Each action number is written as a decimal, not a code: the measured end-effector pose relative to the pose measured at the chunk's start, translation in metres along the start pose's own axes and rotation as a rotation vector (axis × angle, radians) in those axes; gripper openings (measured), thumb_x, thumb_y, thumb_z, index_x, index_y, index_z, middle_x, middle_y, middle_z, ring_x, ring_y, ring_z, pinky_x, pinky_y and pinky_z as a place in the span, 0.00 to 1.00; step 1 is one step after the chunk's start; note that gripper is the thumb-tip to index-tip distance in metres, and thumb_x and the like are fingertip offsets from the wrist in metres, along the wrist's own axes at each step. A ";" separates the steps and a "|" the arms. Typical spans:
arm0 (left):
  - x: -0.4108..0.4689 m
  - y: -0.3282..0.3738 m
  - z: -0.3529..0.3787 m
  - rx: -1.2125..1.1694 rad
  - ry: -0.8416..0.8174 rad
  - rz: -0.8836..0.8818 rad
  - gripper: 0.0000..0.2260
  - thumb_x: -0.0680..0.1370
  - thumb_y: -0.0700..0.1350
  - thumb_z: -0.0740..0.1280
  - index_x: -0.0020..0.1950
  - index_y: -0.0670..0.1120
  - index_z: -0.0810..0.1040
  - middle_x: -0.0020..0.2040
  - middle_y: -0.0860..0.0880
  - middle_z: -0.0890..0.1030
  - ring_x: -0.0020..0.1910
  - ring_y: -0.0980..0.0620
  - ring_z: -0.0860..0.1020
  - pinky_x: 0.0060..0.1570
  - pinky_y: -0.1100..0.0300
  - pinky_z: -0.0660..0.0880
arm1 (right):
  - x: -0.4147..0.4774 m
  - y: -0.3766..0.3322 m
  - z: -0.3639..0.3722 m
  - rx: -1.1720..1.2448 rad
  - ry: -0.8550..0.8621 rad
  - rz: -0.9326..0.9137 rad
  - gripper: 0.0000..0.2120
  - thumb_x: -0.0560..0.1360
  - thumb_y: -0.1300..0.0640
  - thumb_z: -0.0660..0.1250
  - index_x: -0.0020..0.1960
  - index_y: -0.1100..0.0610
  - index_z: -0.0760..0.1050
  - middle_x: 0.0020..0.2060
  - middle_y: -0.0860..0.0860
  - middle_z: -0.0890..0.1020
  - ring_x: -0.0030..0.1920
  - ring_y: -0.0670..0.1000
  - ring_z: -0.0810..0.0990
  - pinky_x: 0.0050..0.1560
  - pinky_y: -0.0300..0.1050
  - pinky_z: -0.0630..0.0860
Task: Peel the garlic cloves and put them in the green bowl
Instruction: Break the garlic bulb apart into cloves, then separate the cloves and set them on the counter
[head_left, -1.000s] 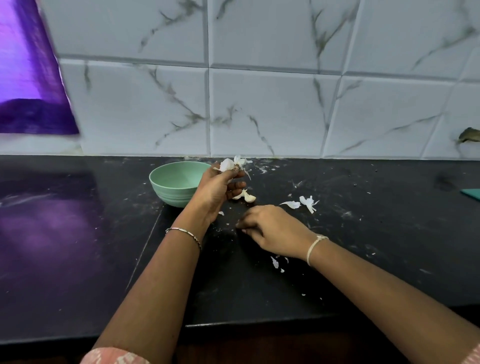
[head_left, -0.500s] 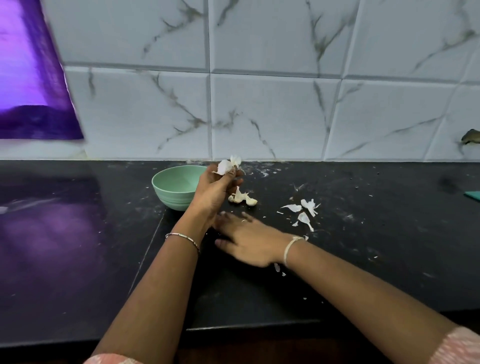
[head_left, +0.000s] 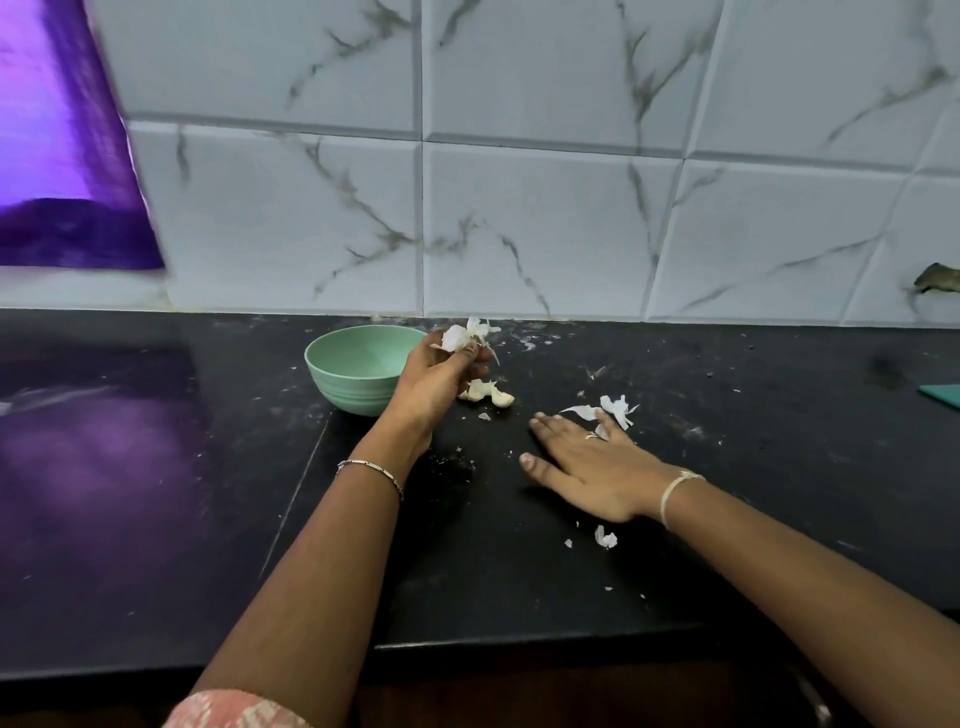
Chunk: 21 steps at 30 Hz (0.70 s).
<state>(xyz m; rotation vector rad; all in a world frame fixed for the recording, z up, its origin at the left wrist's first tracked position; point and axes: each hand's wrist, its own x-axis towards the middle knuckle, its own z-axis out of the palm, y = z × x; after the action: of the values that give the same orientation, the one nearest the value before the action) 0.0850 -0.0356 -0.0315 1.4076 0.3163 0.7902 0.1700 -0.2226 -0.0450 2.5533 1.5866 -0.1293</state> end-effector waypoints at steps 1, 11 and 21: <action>-0.001 0.000 -0.001 0.009 -0.001 -0.008 0.07 0.80 0.41 0.65 0.57 0.43 0.75 0.47 0.46 0.84 0.45 0.49 0.81 0.41 0.63 0.74 | -0.002 0.009 -0.001 -0.030 0.009 0.014 0.34 0.79 0.36 0.37 0.80 0.54 0.42 0.79 0.46 0.45 0.78 0.44 0.42 0.75 0.57 0.32; -0.006 0.009 -0.008 0.072 -0.058 0.072 0.09 0.80 0.40 0.67 0.59 0.42 0.76 0.52 0.44 0.84 0.51 0.46 0.82 0.57 0.53 0.76 | -0.097 -0.031 -0.011 0.157 -0.033 -0.454 0.28 0.81 0.42 0.42 0.78 0.44 0.39 0.76 0.35 0.38 0.72 0.32 0.32 0.70 0.39 0.25; -0.011 0.018 -0.007 -0.073 -0.020 0.098 0.07 0.80 0.40 0.65 0.58 0.44 0.73 0.51 0.46 0.84 0.49 0.49 0.82 0.43 0.66 0.76 | -0.059 -0.002 0.010 0.018 -0.020 -0.281 0.35 0.78 0.35 0.39 0.79 0.50 0.36 0.78 0.42 0.39 0.75 0.39 0.33 0.74 0.55 0.29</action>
<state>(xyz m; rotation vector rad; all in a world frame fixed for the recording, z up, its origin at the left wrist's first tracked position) 0.0675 -0.0376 -0.0184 1.3695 0.2024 0.8594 0.1417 -0.2753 -0.0470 2.3184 1.9360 -0.1963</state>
